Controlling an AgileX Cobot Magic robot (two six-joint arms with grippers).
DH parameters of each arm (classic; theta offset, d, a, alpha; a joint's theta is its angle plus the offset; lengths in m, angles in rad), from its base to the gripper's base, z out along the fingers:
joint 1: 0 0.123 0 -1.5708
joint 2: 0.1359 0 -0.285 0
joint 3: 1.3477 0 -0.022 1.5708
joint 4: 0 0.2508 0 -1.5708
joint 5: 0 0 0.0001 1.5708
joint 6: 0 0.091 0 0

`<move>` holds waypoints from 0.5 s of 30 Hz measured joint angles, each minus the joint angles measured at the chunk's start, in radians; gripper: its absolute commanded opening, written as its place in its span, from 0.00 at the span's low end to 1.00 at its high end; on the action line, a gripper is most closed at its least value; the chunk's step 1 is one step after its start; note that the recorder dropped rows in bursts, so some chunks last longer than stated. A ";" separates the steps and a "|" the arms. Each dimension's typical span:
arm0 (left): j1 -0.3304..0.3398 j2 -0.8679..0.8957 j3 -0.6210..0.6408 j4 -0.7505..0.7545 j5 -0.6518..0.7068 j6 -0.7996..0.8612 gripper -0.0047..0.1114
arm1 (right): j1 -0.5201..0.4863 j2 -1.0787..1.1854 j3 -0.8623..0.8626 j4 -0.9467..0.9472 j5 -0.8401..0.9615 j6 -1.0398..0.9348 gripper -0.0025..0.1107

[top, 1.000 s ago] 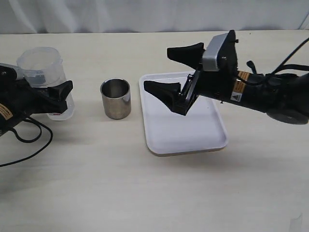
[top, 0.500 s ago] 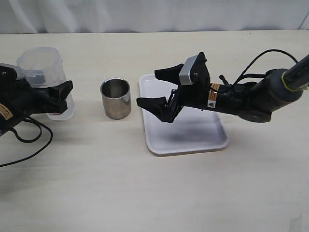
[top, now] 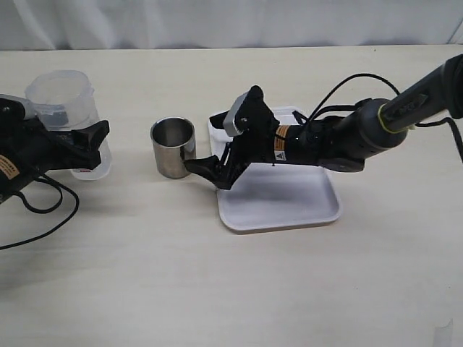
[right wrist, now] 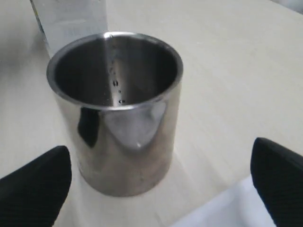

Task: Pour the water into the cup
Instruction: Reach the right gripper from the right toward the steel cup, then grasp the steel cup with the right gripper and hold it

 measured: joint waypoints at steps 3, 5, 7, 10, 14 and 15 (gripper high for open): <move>0.000 0.000 0.000 0.000 0.000 0.000 0.04 | 0.023 0.008 -0.027 0.004 0.006 0.000 0.87; 0.000 0.000 0.000 0.000 0.000 0.000 0.04 | 0.036 0.016 -0.044 0.008 0.006 0.000 0.87; 0.000 0.000 0.000 0.000 0.000 0.000 0.04 | 0.046 0.028 -0.061 0.008 0.006 0.000 0.87; 0.000 0.000 0.000 0.000 0.000 0.000 0.04 | 0.060 0.051 -0.081 0.011 0.006 0.000 0.87; 0.000 0.000 0.000 0.000 0.000 0.000 0.04 | 0.071 0.081 -0.120 0.011 0.006 0.000 0.87; 0.000 0.000 0.000 0.000 0.000 0.000 0.04 | 0.074 0.091 -0.131 0.011 0.006 0.000 0.87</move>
